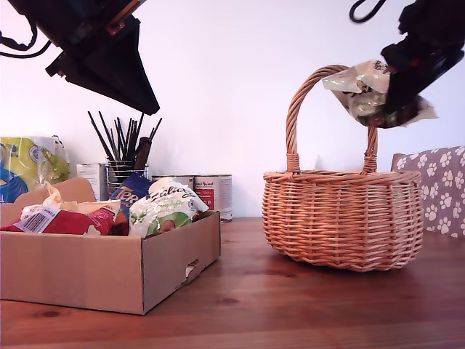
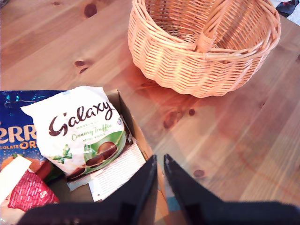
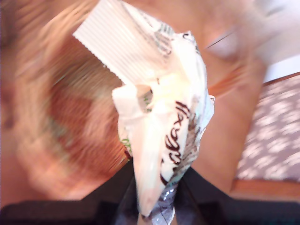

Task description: Move the bags of Easter eggs from the cardboard box on the left into the woven basket on the right side.

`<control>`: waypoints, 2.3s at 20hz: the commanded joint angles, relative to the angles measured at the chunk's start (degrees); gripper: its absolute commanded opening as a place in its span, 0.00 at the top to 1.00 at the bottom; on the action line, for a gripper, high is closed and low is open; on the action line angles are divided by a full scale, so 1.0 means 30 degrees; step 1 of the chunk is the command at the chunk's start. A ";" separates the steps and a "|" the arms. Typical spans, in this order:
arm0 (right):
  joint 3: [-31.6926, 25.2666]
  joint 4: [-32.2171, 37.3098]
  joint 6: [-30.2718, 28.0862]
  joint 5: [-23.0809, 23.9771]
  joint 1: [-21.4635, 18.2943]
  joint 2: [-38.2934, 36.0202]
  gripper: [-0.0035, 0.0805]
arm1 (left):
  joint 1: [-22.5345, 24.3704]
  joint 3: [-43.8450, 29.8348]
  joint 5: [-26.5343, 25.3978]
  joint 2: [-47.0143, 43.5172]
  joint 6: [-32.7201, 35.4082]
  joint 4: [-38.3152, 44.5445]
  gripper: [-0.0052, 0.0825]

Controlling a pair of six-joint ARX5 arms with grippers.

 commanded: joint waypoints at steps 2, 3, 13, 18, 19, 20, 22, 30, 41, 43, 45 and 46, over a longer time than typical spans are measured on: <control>0.0015 0.0510 0.0182 -0.0080 0.0087 0.1224 0.90 | -0.0015 -0.0189 0.0022 -0.0262 0.0022 0.0284 0.91; 0.0015 0.0838 0.0328 -0.0080 0.0087 0.1632 0.90 | -0.0015 -0.0189 0.0022 -0.0262 0.0022 0.0284 0.91; 0.0590 0.0714 0.3461 0.0415 0.0474 0.1457 0.31 | -0.0015 -0.0189 0.0007 -0.0262 0.0022 0.0335 0.91; 0.0794 -0.4146 0.5406 -0.0197 0.1137 -0.0386 0.99 | 0.0393 -0.0189 -0.0379 -0.0262 0.0510 0.0845 0.91; 0.0794 -0.4466 0.5792 -0.0539 0.1173 -0.0911 0.97 | 0.0554 -0.0189 -0.0495 -0.0262 0.0933 0.0918 0.91; 0.0794 -0.4495 0.6142 -0.0925 0.1239 -0.1545 0.97 | 0.0750 -0.0189 -0.0503 -0.0262 0.1166 0.0976 0.91; 0.0794 -0.4175 0.6688 -0.1115 0.1610 -0.2849 0.97 | 0.1100 -0.0189 -0.0495 -0.0262 0.1195 0.0984 0.91; 0.0692 -0.6484 0.7053 -0.3912 0.2696 -0.7227 0.97 | 0.3191 -0.0189 -0.0495 -0.0262 0.3519 -0.0809 0.90; -0.2856 -0.6907 0.9005 -0.4029 0.3271 -1.2211 0.97 | 0.4357 -0.0189 0.3891 0.1253 0.8262 0.3009 0.57; -0.2856 -0.6899 0.9005 -0.4036 0.3271 -1.2189 0.97 | 0.4153 -0.0189 0.4014 0.2375 0.9369 0.4532 0.17; -0.2856 -0.6929 0.8998 -0.4036 0.3271 -1.2189 0.97 | 0.3840 -0.0175 0.4102 0.3504 1.0346 0.6280 0.04; -0.2856 -0.6958 0.8998 -0.4036 0.3271 -1.2196 0.97 | 0.3701 -0.0160 0.4109 0.3956 1.1074 0.7038 0.04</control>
